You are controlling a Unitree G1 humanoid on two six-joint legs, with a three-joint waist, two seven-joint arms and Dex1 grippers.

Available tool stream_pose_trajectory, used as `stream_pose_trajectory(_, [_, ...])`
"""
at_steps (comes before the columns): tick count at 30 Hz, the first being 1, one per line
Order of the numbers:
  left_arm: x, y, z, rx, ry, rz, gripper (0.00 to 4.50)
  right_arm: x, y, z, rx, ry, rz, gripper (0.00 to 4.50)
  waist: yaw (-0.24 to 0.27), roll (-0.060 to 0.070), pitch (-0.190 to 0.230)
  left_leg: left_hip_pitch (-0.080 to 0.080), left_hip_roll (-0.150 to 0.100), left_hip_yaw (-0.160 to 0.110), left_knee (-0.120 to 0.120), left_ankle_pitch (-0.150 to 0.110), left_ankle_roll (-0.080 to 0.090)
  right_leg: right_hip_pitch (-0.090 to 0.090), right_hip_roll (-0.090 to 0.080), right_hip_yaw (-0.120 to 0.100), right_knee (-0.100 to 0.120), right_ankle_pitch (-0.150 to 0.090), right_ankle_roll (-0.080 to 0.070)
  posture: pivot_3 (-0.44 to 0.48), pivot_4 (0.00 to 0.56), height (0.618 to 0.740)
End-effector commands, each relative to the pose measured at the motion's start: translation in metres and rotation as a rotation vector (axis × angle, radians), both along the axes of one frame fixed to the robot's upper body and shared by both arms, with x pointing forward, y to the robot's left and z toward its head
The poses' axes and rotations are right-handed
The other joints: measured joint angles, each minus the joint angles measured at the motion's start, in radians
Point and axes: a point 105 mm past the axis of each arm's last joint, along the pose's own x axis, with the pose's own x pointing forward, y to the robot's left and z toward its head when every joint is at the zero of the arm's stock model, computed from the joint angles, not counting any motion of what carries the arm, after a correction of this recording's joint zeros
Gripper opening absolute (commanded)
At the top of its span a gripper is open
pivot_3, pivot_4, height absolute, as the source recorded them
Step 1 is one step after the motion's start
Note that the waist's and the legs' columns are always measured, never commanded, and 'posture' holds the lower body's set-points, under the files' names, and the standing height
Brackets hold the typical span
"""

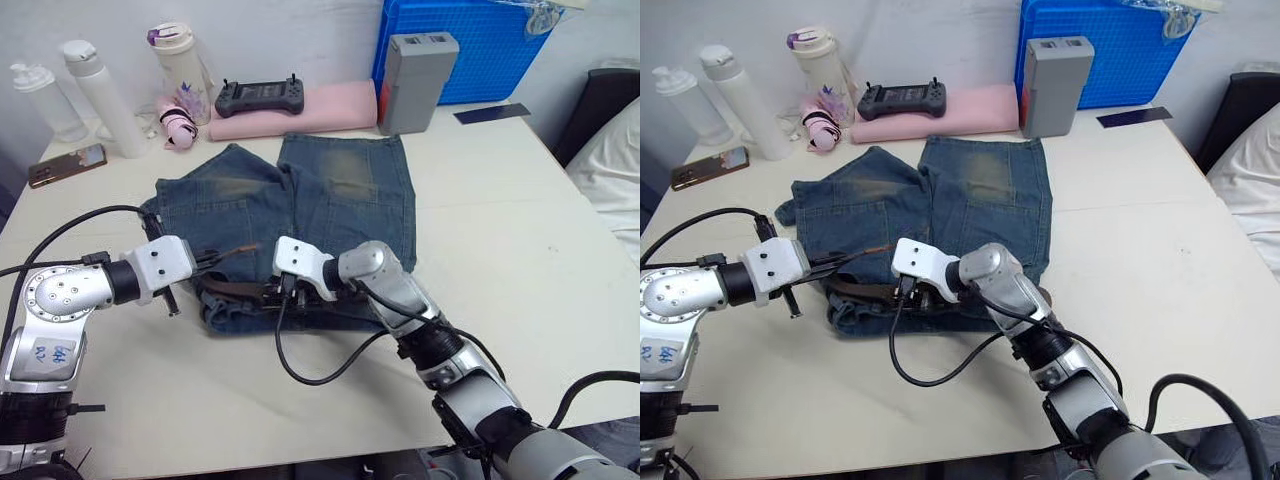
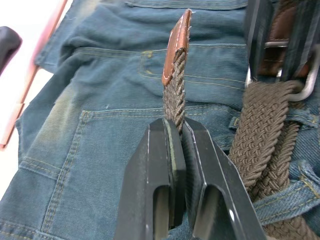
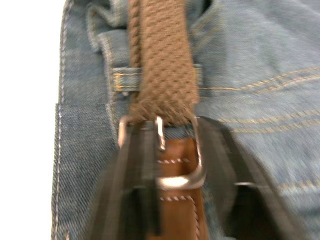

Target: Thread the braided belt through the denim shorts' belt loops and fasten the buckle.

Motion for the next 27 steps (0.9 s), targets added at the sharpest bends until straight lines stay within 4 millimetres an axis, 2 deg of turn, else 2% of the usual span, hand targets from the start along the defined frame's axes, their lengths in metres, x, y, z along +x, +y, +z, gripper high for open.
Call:
stream_pose_trajectory(1, [-0.010, 0.008, 0.013, -0.013, -0.071, 0.060, 0.00, -0.014, -0.020, 0.038, 0.190, -0.042, -0.060, 3.72, -0.001, -0.001, 0.003, 0.000, -0.001, 0.000, -0.001, 0.000, 0.000, 0.000, 0.000, 0.000, -0.001, 0.000, 0.000, 0.000, 0.150, 0.739])
stream_pose_trajectory(2, [-0.010, 0.008, 0.014, -0.017, -0.072, 0.061, 0.00, -0.016, -0.022, 0.039, 0.200, -0.056, -0.063, 3.93, -0.001, -0.002, 0.005, 0.000, -0.001, 0.000, -0.002, 0.000, 0.000, 0.000, 0.000, -0.001, -0.001, 0.000, 0.000, 0.000, 0.150, 0.739])
stream_pose_trajectory(3, [-0.010, 0.008, 0.014, -0.020, -0.072, 0.062, 0.00, -0.019, -0.025, 0.040, 0.204, -0.078, -0.063, 4.44, 0.000, -0.002, 0.007, -0.001, -0.001, 0.000, -0.002, 0.000, 0.000, 0.000, 0.001, -0.001, -0.002, 0.000, 0.000, 0.000, 0.150, 0.739])
stream_pose_trajectory(4, [-0.010, 0.008, 0.014, -0.022, -0.073, 0.065, 0.00, -0.022, -0.029, 0.040, 0.207, -0.110, -0.064, 4.47, 0.000, -0.002, 0.007, -0.001, -0.001, 0.000, -0.003, 0.000, 0.000, -0.001, 0.001, -0.001, -0.004, 0.000, 0.000, 0.000, 0.150, 0.739])
stream_pose_trajectory(7, [-0.009, 0.008, 0.015, -0.041, -0.073, 0.069, 0.00, -0.030, -0.035, 0.032, 0.198, -0.193, -0.091, 4.47, 0.001, -0.005, 0.009, -0.002, -0.001, 0.001, -0.003, 0.000, 0.000, -0.001, 0.002, -0.002, -0.005, 0.000, 0.000, 0.000, 0.150, 0.739])
stream_pose_trajectory(11, [-0.007, 0.006, 0.018, -0.058, -0.077, 0.068, 0.00, -0.027, -0.039, 0.024, 0.164, -0.325, -0.146, 4.47, 0.001, -0.006, 0.010, -0.002, -0.001, 0.001, -0.003, 0.000, 0.000, -0.001, 0.002, -0.002, -0.006, 0.000, 0.000, 0.000, 0.150, 0.739])
stream_pose_trajectory(23, [-0.002, 0.006, 0.023, -0.066, -0.084, 0.063, 0.00, -0.025, -0.046, 0.018, 0.132, -0.482, -0.215, 4.47, 0.001, -0.012, 0.014, -0.001, -0.001, 0.004, -0.003, 0.000, 0.000, -0.001, 0.003, -0.001, -0.005, 0.000, 0.001, 0.000, 0.150, 0.739])
stream_pose_trajectory(24, [-0.002, 0.006, 0.023, -0.068, -0.083, 0.062, 0.00, -0.026, -0.047, 0.016, 0.126, -0.477, -0.212, 3.97, 0.002, -0.013, 0.015, -0.001, -0.001, 0.004, -0.003, 0.000, 0.000, -0.001, 0.003, -0.001, -0.005, 0.000, 0.001, 0.000, 0.150, 0.739])
stream_pose_trajectory(25, [-0.002, 0.006, 0.022, -0.068, -0.083, 0.061, 0.00, -0.028, -0.048, 0.015, 0.133, -0.465, -0.214, 3.75, 0.002, -0.013, 0.015, -0.001, -0.001, 0.004, -0.003, 0.000, 0.000, -0.001, 0.003, -0.001, -0.006, 0.000, 0.001, 0.000, 0.150, 0.739])
stream_pose_trajectory(27, [-0.001, 0.006, 0.022, -0.067, -0.082, 0.060, 0.00, -0.032, -0.051, 0.021, 0.166, -0.446, -0.217, 2.88, 0.002, -0.013, 0.015, -0.001, -0.001, 0.005, -0.003, 0.000, 0.000, -0.001, 0.003, -0.001, -0.006, 0.000, 0.001, 0.000, 0.150, 0.739])
